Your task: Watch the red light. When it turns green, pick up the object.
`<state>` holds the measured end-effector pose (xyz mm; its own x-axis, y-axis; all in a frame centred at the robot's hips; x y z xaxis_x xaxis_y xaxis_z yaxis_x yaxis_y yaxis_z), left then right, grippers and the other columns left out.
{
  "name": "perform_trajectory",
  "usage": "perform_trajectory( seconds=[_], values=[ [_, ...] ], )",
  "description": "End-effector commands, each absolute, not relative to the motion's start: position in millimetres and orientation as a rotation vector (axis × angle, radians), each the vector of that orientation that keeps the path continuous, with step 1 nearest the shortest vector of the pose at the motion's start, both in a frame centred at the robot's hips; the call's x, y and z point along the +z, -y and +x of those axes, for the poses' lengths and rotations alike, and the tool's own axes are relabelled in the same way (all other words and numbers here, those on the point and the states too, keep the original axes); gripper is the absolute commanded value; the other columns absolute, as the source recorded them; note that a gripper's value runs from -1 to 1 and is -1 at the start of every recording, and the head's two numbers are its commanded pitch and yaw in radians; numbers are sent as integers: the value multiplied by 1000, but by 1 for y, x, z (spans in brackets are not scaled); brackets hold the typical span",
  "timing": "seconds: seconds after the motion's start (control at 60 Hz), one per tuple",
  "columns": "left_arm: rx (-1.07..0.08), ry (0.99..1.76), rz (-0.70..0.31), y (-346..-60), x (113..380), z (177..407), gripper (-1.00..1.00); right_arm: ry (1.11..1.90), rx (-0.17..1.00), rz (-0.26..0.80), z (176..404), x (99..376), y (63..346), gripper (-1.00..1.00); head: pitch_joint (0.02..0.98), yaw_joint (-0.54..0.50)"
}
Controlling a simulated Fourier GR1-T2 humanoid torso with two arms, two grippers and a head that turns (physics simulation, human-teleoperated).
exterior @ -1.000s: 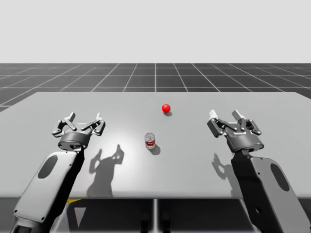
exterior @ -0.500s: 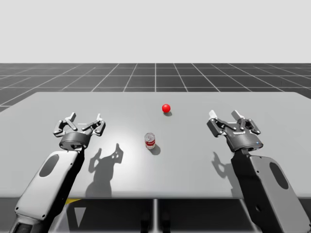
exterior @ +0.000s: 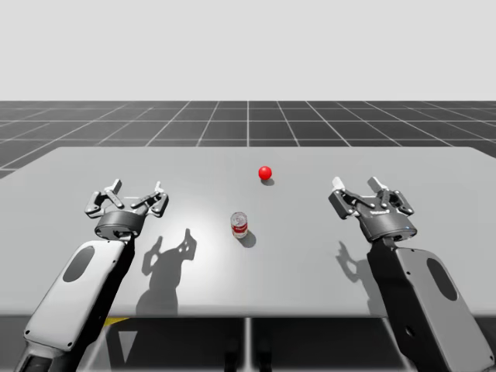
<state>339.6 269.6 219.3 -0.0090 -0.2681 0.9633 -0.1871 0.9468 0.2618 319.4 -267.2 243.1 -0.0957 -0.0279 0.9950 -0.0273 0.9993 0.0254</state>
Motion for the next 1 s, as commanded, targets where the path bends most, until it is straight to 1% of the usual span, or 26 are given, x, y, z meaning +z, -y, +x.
perform_trajectory(
  seconds=[0.017,1.0],
  values=[
    [-67,1589,358,-269,219,339,-1000,1664,-1,41,320,242,268,-1000,592,-90],
    [-70,1588,358,-269,219,339,-1000,1659,0,41,321,242,268,-1000,592,-91]
  ],
)
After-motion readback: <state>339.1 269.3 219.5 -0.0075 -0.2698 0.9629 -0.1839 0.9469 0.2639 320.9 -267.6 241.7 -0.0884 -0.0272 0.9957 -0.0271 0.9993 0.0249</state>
